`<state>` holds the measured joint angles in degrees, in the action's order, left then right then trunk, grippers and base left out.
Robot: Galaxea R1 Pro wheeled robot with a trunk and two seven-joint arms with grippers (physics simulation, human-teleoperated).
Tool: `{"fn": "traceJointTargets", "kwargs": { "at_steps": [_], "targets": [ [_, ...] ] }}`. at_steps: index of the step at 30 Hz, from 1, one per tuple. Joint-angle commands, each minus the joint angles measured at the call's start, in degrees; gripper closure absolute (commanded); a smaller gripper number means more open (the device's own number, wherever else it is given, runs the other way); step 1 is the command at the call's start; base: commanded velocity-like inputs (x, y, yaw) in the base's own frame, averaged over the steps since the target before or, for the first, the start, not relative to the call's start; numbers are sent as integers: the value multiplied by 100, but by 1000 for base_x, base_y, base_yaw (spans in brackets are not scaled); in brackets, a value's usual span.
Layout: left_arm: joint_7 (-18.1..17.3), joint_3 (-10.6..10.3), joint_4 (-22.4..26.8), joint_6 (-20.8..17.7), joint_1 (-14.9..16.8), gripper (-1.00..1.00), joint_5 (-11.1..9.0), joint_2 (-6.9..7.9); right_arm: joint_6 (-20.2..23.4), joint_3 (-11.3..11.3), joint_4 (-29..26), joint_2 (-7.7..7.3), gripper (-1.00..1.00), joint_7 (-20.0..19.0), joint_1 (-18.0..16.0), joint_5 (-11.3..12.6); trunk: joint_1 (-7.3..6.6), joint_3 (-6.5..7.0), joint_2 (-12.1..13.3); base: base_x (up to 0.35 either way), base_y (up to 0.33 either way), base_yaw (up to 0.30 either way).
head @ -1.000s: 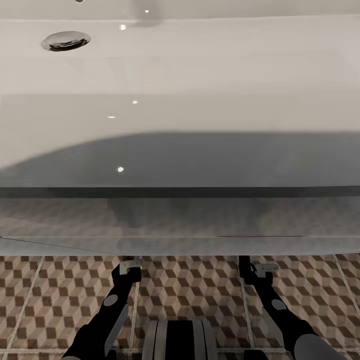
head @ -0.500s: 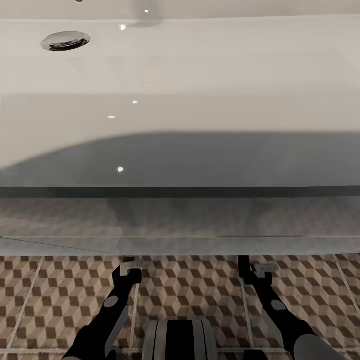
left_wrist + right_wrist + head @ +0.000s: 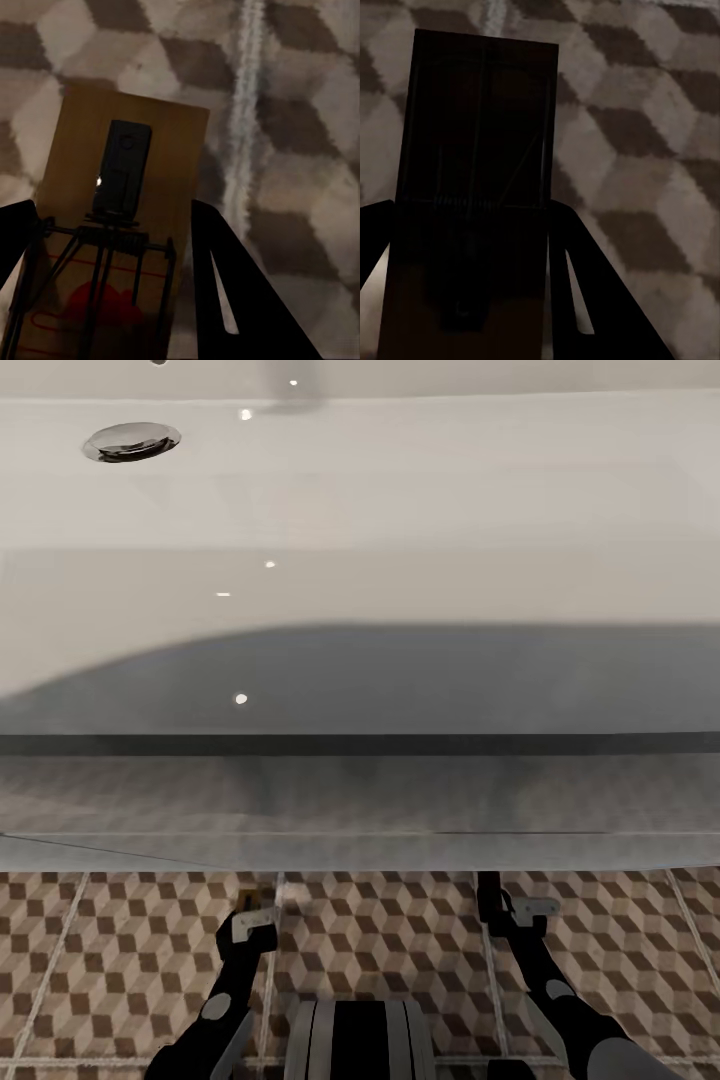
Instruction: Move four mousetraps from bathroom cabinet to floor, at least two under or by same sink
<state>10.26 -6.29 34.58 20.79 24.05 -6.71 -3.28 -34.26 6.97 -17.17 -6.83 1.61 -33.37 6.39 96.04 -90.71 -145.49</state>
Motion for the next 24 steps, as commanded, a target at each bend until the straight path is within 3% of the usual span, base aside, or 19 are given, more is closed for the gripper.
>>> {"fn": "traceJointTargets", "kwargs": {
  "at_steps": [1, 4, 7, 14, 24],
  "targets": [
    [50, -47, -89, 193, 4, 100, -38, 5, -20, 50, 5, -4, 100, 6, -3, 74, -1, -3, -1, 0, 0, 0],
    [60, -50, -337, 841, 4, 100, -40, 21, -38, 50, 10, -3, 100, 6, -3, 68, -1, -3, -1, 0, 0, 0],
    [63, -16, -405, 1011, 4, 100, -34, 39, -93, 50, 12, -3, 100, 6, -3, 70, -1, -3, -1, 0, 0, 0],
    [64, 3, -394, 1127, 13, 100, -30, 53, -725, 48, 47, -3, 100, 6, -1, 81, -1, -3, -1, 0, 0, 0],
    [64, 6, -286, 1148, 344, 100, 1, 43, -843, 35, 58, -3, 100, 6, -3, 82, -1, -3, -1, 0, 0, 0]
  ]
}}
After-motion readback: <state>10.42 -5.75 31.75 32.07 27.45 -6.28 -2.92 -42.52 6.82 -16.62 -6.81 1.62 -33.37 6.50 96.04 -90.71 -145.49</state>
